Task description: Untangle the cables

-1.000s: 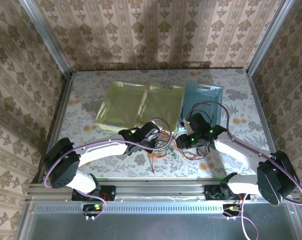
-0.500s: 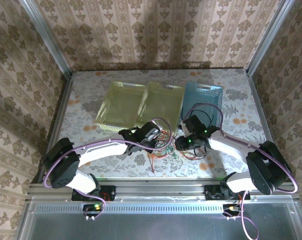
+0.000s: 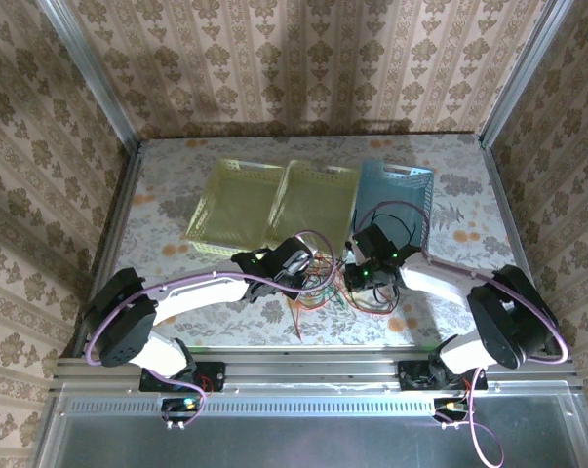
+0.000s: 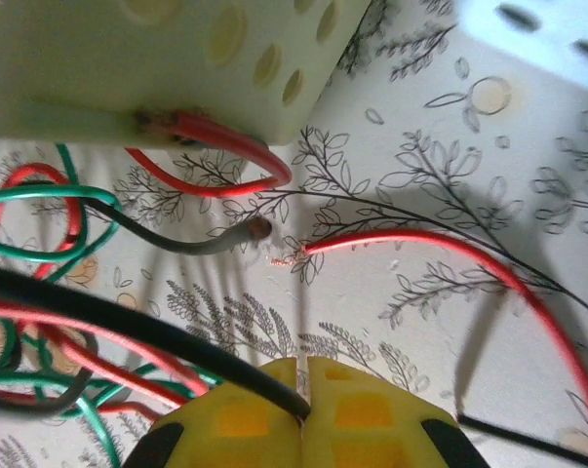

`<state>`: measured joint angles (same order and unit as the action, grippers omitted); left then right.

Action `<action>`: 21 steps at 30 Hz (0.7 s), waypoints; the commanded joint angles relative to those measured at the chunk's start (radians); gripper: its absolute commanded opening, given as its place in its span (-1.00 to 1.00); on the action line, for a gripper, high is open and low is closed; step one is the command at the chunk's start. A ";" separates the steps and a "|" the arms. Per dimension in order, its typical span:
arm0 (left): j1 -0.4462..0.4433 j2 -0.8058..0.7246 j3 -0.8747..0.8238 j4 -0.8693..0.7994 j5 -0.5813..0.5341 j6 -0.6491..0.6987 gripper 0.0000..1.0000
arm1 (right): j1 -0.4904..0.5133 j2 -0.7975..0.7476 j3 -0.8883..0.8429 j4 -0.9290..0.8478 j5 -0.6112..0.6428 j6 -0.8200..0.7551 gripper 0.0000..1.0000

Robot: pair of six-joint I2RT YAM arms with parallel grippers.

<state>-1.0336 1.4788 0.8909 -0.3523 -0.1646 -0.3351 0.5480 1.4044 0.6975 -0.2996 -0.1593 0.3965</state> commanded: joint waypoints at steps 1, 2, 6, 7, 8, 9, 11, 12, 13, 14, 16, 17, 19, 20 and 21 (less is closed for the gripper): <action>-0.006 0.018 0.031 -0.020 -0.025 0.007 -1.00 | 0.003 -0.149 0.024 -0.076 0.072 0.011 -0.94; -0.008 0.022 0.032 -0.023 -0.026 0.006 -0.94 | 0.003 -0.195 0.038 -0.097 0.081 0.015 -0.95; -0.006 0.034 0.033 -0.021 -0.026 0.004 -0.52 | -0.009 -0.349 0.121 -0.154 0.143 0.034 -0.99; -0.007 0.037 0.034 -0.021 -0.026 0.003 -0.49 | -0.012 -0.375 0.143 -0.162 0.164 0.039 -1.00; -0.007 0.040 0.035 -0.022 -0.024 0.004 -0.48 | -0.015 -0.398 0.174 -0.171 0.185 0.043 -1.00; -0.006 0.043 0.037 -0.022 -0.022 0.004 -0.47 | -0.018 -0.417 0.207 -0.179 0.207 0.045 -1.00; -0.007 0.048 0.039 -0.021 -0.020 0.005 -0.47 | -0.019 -0.443 0.266 -0.188 0.260 0.046 -1.00; -0.006 0.052 0.040 -0.021 -0.017 0.005 -0.47 | -0.020 -0.452 0.293 -0.188 0.279 0.044 -1.00; -0.007 0.054 0.041 -0.021 -0.016 0.006 -0.48 | -0.020 -0.461 0.317 -0.185 0.291 0.042 -1.00; -0.007 0.055 0.042 -0.019 -0.015 0.006 -0.47 | -0.020 -0.469 0.342 -0.179 0.298 0.039 -1.00; -0.008 0.058 0.039 -0.016 -0.014 0.004 -0.47 | -0.022 -0.483 0.379 -0.161 0.300 0.039 -1.00; -0.008 0.060 0.038 -0.013 -0.013 0.004 -0.48 | -0.022 -0.489 0.396 -0.151 0.302 0.044 -1.00; -0.008 0.059 0.035 -0.010 -0.012 0.004 -0.48 | -0.023 -0.501 0.418 -0.130 0.312 0.054 -1.00; -0.008 0.059 0.034 -0.011 -0.012 0.004 -0.48 | -0.026 -0.508 0.428 -0.119 0.313 0.063 -1.00; -0.008 0.058 0.034 -0.011 -0.013 0.004 -0.49 | -0.029 -0.512 0.436 -0.112 0.314 0.073 -1.00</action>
<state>-1.0340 1.5280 0.9054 -0.3527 -0.1791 -0.3359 0.5278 0.9138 1.0954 -0.4484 0.1043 0.4335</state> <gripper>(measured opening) 0.261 0.058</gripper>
